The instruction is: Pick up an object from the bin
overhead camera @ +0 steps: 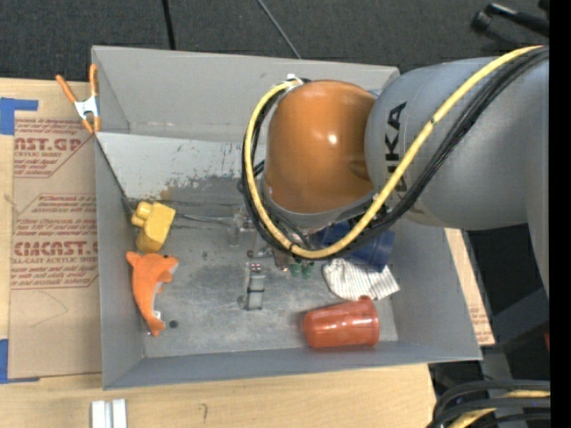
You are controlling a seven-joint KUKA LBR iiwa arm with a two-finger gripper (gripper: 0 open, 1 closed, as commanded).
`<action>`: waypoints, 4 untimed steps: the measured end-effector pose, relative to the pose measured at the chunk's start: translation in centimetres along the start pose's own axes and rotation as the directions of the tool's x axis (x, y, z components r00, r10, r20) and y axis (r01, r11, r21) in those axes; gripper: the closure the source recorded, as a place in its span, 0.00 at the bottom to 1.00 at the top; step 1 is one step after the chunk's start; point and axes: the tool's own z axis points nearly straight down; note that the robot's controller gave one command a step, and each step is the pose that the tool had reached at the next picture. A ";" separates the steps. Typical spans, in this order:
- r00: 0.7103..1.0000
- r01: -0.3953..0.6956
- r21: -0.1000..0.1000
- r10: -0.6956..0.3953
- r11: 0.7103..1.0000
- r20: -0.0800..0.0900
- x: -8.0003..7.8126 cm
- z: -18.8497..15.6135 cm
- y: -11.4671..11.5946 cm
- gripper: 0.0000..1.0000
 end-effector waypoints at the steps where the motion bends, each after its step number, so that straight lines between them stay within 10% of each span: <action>1: 0.997 0.074 -0.002 -0.074 0.997 0.007 -1.5 1.9 -1.8 0.00; 2: 0.997 0.080 0.003 -0.080 0.997 -0.012 -2.3 0.7 -4.1 0.00; 3: 1.000 0.018 -0.003 -0.018 1.000 0.011 -4.0 0.5 -8.0 0.00; 4: 0.997 0.075 0.003 -0.075 0.997 0.006 -4.3 6.4 -10.6 0.00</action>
Offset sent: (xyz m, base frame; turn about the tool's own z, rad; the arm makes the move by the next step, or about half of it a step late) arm 0.0314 -0.0341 0.1333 0.2155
